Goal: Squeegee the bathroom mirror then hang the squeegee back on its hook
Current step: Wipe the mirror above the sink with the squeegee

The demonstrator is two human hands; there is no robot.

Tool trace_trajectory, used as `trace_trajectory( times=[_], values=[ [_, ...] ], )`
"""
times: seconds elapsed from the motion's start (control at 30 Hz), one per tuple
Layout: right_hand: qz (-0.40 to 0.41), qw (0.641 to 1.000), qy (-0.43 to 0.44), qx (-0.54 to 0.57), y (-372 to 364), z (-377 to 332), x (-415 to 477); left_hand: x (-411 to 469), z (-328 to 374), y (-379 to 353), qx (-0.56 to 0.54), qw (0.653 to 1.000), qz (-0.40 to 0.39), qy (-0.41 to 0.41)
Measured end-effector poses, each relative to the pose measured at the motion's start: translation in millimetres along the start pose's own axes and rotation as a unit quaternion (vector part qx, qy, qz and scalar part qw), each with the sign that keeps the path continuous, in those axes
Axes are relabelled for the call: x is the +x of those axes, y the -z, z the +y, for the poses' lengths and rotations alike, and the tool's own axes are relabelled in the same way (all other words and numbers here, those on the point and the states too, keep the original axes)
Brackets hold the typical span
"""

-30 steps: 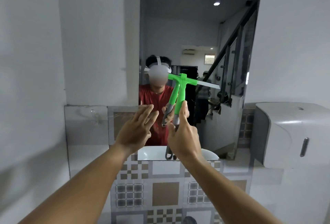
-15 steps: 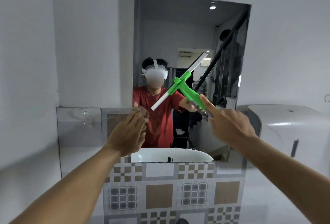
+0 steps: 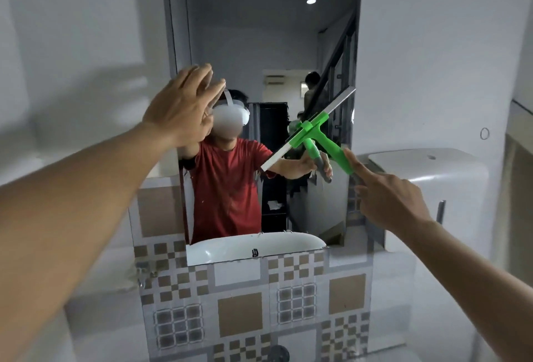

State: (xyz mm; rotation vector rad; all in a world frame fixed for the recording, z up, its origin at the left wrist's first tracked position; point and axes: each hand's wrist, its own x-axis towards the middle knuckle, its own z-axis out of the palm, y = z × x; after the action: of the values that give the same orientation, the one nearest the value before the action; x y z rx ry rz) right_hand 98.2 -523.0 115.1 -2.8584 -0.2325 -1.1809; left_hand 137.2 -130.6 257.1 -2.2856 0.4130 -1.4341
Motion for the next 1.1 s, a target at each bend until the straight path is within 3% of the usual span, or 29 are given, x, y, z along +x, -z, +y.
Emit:
trace_trajectory(
  times=[0.2, 0.37, 0.5, 0.67, 0.77, 0.93, 1.1],
  values=[
    [-0.025, 0.978, -0.111, 0.177, -41, -50, -33, 11, -6, 5, 0.001, 0.999, -0.048, -0.014],
    [-0.042, 0.866, -0.21, 0.452, -55, -141, -52, 11, -8, 4, -0.01, 0.999, -0.039, -0.014],
    [-0.026, 0.825, -0.202, 0.528, -70, -210, -56, 12, -11, 7, -0.01, 0.999, -0.041, -0.018],
    [-0.04, 0.868, -0.108, 0.484, -73, -251, -61, 13, -14, 11, 0.004, 0.998, -0.056, -0.025],
    [-0.036, 0.912, -0.038, 0.407, -82, -251, -71, 12, -13, 12, 0.006, 0.998, -0.057, -0.023],
    [-0.067, 0.967, 0.032, 0.245, -103, -201, -85, 11, -15, 11, 0.02, 0.998, -0.053, -0.027],
    [-0.078, 0.99, 0.083, 0.079, -85, -127, -70, 9, -11, 5, 0.02, 0.999, -0.03, -0.024]
  ],
)
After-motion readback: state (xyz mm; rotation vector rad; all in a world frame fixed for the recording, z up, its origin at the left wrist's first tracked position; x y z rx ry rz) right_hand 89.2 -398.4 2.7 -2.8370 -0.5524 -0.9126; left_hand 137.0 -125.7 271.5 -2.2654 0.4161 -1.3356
